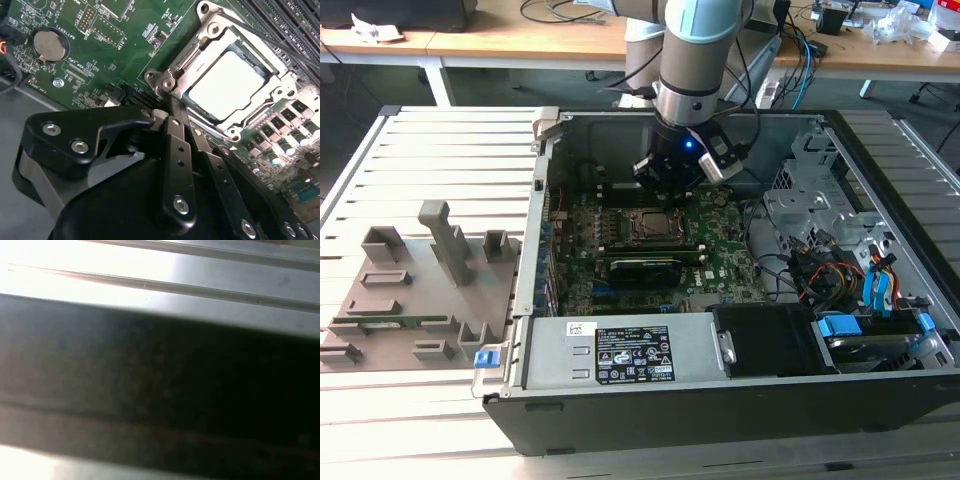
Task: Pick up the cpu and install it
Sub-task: 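Install the first cpu locking lever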
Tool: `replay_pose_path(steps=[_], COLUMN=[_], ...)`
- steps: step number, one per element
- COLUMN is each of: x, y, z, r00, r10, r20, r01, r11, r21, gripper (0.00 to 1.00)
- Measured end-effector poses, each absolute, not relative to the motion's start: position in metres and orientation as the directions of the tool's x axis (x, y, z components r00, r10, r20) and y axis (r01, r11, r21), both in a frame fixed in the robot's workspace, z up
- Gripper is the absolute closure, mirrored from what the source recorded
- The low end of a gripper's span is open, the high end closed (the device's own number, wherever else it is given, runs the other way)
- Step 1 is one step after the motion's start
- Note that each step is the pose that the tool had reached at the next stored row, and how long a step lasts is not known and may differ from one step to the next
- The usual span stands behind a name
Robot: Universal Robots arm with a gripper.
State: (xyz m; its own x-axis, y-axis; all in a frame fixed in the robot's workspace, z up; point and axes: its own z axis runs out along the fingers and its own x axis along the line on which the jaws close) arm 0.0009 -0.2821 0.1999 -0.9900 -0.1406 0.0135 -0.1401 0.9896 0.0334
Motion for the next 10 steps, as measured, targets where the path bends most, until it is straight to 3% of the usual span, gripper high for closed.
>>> replay_pose_path(steps=[10], x=[0.001], y=[-0.287], z=[0.211], r00=[-0.990], r10=[-0.141], r20=[0.009], r01=[-0.140], r11=[0.990], r21=[0.028], gripper=[0.89])
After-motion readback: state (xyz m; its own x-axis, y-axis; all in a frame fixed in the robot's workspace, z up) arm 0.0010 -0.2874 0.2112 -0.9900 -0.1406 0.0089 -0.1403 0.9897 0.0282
